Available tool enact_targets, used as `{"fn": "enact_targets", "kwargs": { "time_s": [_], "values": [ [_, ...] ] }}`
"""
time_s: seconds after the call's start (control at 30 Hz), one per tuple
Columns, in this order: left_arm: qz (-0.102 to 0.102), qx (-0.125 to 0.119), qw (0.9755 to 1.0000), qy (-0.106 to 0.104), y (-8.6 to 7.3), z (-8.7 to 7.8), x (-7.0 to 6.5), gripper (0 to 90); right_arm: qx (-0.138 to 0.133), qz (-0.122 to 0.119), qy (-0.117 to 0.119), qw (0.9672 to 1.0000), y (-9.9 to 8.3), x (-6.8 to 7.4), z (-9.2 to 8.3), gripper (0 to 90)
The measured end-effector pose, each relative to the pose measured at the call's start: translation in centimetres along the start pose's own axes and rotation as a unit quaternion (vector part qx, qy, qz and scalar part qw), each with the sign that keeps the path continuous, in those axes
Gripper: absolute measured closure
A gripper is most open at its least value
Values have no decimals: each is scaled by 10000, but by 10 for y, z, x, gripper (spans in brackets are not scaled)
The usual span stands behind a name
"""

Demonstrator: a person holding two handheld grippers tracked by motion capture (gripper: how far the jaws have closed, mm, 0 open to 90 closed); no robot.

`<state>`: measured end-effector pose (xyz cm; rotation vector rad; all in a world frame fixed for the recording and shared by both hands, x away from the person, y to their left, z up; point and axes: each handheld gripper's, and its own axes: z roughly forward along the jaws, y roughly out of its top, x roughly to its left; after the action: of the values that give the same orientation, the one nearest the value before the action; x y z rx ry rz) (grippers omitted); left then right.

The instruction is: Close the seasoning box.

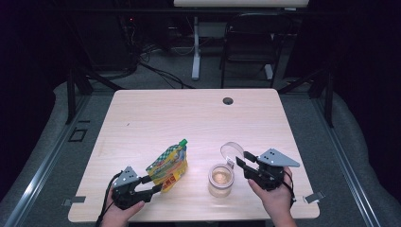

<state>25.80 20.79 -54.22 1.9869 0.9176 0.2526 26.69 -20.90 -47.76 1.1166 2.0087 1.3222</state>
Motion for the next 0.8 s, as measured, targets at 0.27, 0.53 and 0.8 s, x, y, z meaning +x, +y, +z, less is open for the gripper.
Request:
{"fn": "enact_targets", "kwargs": {
  "time_s": [0.27, 0.53, 0.8],
  "values": [
    [2, -10, 10000, -10, 0, 1, 0, 481, -35, -87, 53, 9999, 2, 4, -3, 649],
    [19, 10, 10000, -16, 0, 2, 0, 481, -11, -185, 95, 9998, 3, 9, -5, 658],
    [34, 29, 10000, -25, 1, 3, 0, 481, -13, -239, 125, 9996, 3, 12, -7, 657]
  ]
}}
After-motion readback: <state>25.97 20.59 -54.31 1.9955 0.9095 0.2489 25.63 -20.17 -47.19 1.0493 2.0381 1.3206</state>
